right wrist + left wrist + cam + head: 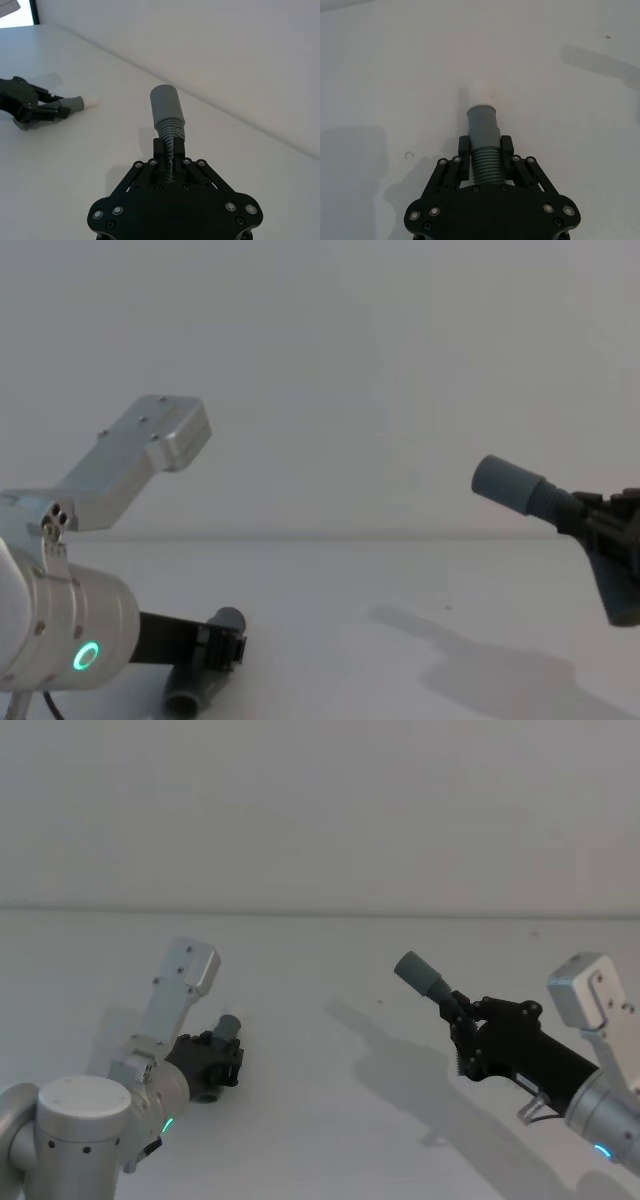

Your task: Use both hands to pick up one end of the pipe from the table, align the ends, and insert them.

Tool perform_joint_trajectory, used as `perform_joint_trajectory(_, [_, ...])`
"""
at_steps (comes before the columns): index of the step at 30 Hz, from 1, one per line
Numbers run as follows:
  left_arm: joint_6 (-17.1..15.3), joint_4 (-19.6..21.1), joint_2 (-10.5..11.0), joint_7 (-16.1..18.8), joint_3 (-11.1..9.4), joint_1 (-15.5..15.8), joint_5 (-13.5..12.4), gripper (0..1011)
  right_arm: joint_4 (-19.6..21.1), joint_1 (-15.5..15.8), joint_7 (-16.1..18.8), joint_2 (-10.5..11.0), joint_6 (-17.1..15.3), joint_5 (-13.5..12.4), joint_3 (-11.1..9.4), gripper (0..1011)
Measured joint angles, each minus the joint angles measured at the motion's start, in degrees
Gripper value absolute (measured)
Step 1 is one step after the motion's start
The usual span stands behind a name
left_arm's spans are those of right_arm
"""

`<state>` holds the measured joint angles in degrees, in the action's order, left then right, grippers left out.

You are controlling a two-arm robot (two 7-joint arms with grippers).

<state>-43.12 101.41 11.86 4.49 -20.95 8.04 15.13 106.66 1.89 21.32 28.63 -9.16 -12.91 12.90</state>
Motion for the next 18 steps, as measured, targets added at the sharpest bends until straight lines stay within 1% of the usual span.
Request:
perform_joint_trajectory(1, [0.0, 0.03, 0.1, -0.13, -0.02, 0.03, -0.02, 348, -0.48, -0.2, 0.95, 0.67, 1.23, -0.14, -0.15, 86])
perform_joint_trajectory(5, [0.04, 0.37, 0.9, -1.15, -0.18, 0.23, -0.07, 348, -1.39, -0.59, 2.54, 1.71, 3.55, -0.4, -0.34, 86])
perform_joint_trajectory(7, [0.15, 0.71, 1.48, -1.93, -0.21, 0.39, -0.08, 348, -2.28, -0.92, 3.82, 2.42, 5.71, -0.74, -0.5, 86])
perform_joint_trajectory(11, [0.4, 1.56, 2.57, -3.27, -0.18, 0.69, -0.07, 348, -3.35, -1.22, 5.03, 2.88, 8.01, -1.29, -0.67, 86])
perform_joint_trajectory(12, [0.53, 1.94, 2.96, -3.81, -0.14, 0.82, -0.04, 348, -3.83, -1.34, 5.64, 3.03, 9.35, -1.67, -0.72, 86])
perform_joint_trajectory(13, [0.6, 2.14, 3.19, -4.1, -0.11, 0.9, -0.03, 348, -4.07, -1.41, 5.81, 3.09, 9.67, -1.77, -0.74, 86])
perform_joint_trajectory(14, [0.66, 2.4, 3.48, -4.39, -0.07, 0.97, -0.01, 348, -4.56, -1.52, 6.46, 3.18, 10.95, -2.23, -0.8, 86])
perform_joint_trajectory(16, [0.9, 3.0, 4.18, -5.43, 0.05, 1.18, 0.04, 348, -5.06, -1.65, 6.98, 3.29, 11.9, -2.61, -0.86, 86])
perform_joint_trajectory(17, [0.98, 3.2, 4.41, -5.75, 0.1, 1.26, 0.08, 348, -5.6, -1.79, 7.59, 3.42, 13.09, -3.06, -0.89, 86])
perform_joint_trajectory(18, [1.17, 3.57, 4.89, -6.51, 0.16, 1.39, 0.19, 348, -5.6, -1.79, 7.59, 3.42, 13.09, -3.06, -0.89, 86])
